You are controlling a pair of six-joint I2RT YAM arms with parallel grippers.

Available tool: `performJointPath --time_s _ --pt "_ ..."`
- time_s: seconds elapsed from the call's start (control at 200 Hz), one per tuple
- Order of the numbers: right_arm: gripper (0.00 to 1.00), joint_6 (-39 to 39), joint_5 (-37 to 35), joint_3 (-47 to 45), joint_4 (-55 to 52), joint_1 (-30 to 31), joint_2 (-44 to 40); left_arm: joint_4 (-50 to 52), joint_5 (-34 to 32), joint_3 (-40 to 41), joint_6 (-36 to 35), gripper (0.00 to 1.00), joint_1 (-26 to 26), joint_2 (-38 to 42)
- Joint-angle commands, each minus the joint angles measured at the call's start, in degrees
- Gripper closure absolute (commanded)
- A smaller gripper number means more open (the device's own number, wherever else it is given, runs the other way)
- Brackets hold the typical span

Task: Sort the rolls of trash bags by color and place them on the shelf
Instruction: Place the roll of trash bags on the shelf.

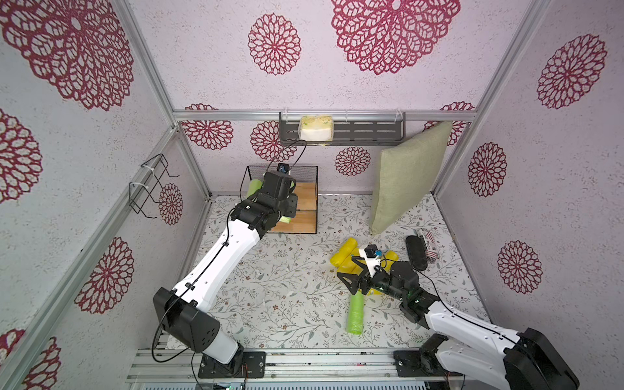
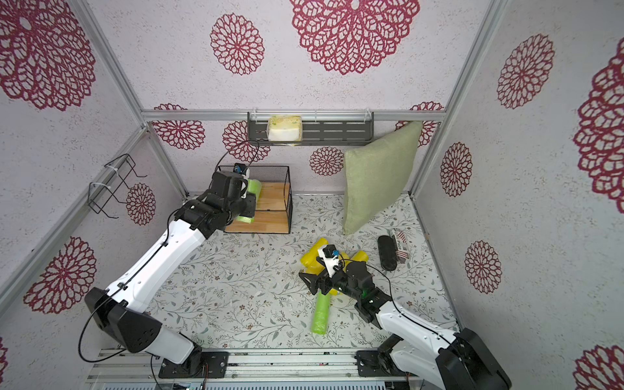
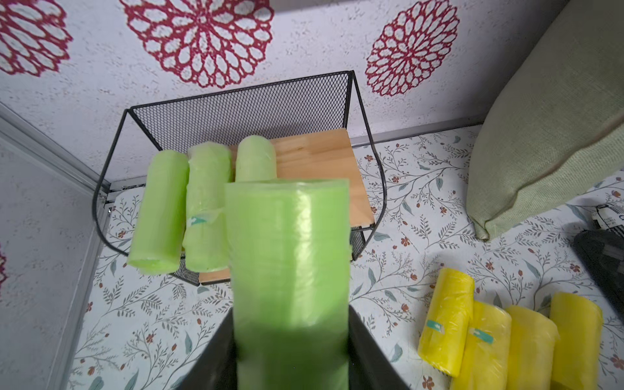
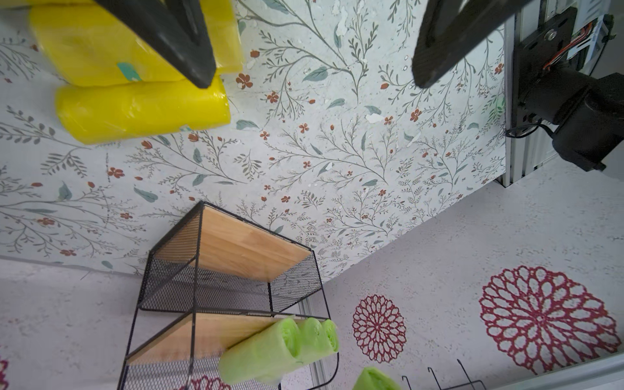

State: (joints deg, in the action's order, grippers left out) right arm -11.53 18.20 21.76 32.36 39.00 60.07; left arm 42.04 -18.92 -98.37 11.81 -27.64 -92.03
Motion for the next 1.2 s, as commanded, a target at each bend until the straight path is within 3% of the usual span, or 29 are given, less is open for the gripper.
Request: performJointPath --time_s 0.0,0.445,0.765,1.196 --pt "0.04 2.02 -1.00 3.61 3.16 1.31 0.93 0.56 0.42 -6.28 -2.21 0.61 1.15 -5.42" --pt "0.04 2.38 -5.27 3.51 1.55 3.01 1.22 6.94 0.22 -30.67 -5.39 0.59 3.03 -29.68" --pt "0.04 2.11 -7.54 2.50 1.38 3.02 0.50 7.91 0.66 -36.74 -5.56 0.55 3.61 -36.19" --pt "0.03 1.17 -10.61 1.58 0.35 2.99 0.93 8.23 -5.28 -42.37 -7.15 0.45 3.98 -43.21"
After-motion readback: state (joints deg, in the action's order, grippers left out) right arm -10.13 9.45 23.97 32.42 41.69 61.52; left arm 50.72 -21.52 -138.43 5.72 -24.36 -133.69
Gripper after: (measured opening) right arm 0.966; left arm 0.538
